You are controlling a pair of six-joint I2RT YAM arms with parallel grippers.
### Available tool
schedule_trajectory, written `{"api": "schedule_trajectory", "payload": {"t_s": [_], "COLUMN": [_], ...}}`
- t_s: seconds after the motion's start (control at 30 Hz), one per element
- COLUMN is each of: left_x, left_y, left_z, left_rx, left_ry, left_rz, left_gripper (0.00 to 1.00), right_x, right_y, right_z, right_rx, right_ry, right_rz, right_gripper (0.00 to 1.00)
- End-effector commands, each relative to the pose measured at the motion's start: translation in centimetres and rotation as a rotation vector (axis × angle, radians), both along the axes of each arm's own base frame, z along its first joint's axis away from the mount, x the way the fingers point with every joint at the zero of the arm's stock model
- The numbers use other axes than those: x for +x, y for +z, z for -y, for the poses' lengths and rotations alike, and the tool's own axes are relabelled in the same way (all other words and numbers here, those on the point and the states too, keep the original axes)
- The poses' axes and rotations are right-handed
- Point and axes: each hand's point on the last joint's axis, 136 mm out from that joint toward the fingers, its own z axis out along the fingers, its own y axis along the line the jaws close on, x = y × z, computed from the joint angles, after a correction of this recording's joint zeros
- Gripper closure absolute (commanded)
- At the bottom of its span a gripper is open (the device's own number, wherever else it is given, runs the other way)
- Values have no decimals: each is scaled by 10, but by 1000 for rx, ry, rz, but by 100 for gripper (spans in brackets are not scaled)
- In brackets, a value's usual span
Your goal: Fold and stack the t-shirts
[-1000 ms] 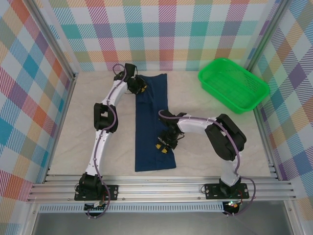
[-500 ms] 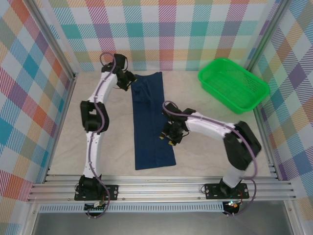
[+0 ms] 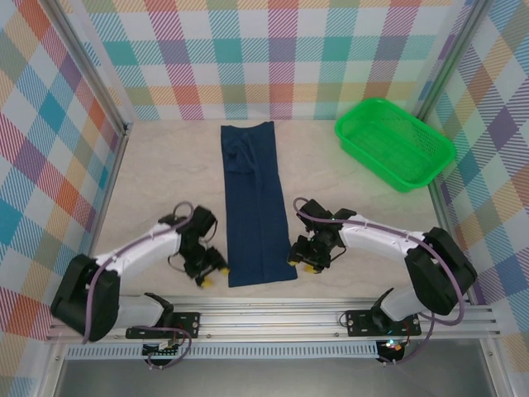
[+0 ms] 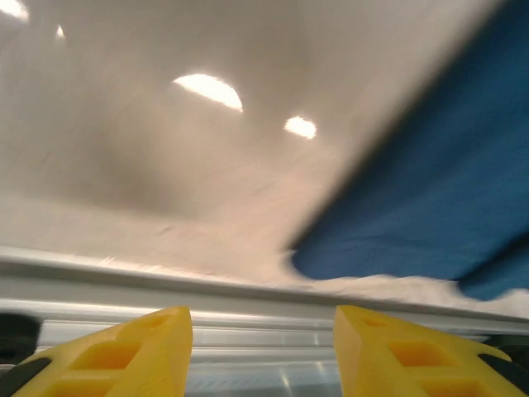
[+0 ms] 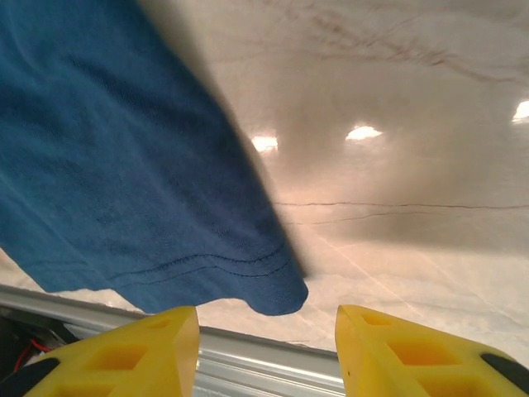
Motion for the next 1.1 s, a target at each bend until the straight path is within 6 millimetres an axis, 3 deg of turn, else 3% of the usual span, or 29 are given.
{"api": "schedule_trajectory", "payload": {"t_s": [0.0, 0.4, 0.63, 0.77, 0.93, 1.07], "left_x": [-2, 8, 22, 35, 40, 25], "left_y": [1, -15, -35, -40, -29, -17], "left_z": [21, 34, 46, 51, 40, 30], "left_rx": [-129, -87, -61, -37, 9, -1], "left_ry": [99, 88, 68, 66, 66, 46], "left_rz": [47, 98, 118, 152, 219, 213], "left_gripper": [50, 50, 62, 79, 100, 100], "right_x": [-10, -13, -8, -2, 9, 5], "right_y": [-7, -24, -32, -37, -28, -19], "right_z": [-7, -5, -14, -23, -35, -34], "right_rx": [55, 28, 46, 60, 99, 115], "right_ry": [66, 55, 45, 35, 17, 8], "right_rz": [-55, -103, -116, -129, -94, -92], "right_gripper": [53, 55, 59, 68, 90, 98]}}
